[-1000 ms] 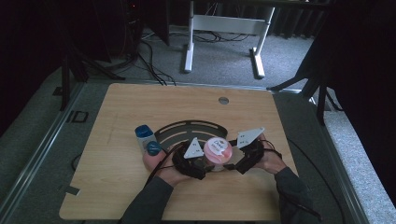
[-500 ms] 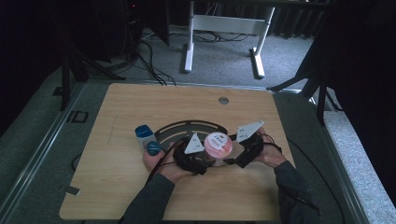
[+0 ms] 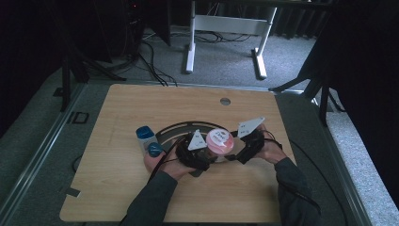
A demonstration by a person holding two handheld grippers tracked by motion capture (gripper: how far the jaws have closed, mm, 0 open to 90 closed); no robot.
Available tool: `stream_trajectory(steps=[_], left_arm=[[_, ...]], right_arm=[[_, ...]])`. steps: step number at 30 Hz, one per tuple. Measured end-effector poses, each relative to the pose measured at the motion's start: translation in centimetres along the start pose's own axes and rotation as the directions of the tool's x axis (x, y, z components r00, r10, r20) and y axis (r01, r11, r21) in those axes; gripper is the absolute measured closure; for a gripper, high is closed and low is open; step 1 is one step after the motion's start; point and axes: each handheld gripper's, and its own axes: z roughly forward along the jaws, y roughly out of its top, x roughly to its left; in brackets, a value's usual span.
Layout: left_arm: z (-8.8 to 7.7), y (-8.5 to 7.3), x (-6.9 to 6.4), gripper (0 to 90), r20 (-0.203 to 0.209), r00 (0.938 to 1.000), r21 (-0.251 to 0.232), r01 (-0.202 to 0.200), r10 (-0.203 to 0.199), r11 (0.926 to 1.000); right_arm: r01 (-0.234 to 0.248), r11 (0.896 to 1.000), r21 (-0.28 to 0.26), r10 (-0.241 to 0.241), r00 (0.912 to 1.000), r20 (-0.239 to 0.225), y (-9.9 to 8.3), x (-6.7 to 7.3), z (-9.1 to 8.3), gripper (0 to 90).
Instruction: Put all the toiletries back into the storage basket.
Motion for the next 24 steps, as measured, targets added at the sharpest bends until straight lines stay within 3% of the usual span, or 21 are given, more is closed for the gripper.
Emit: stream_trajectory(steps=[17, 24], left_arm=[[0.8, 0.2, 1.0, 19.1, -0.025, 0.9996, 0.011, 0.008, -0.008, 0.9999], [1.1, 0.6, 1.4, 19.1, -0.043, 0.9991, 0.012, 0.003, -0.003, 0.9999]], right_arm=[[-0.01, 0.999, 0.034, 0.01, 0.9999, -0.006, 0.5, -1.7, 0.7, 8.4], [-0.026, 0.999, 0.024, 0.026, 0.9996, -0.01, 0.4, -2.4, 0.9, 8.2]])
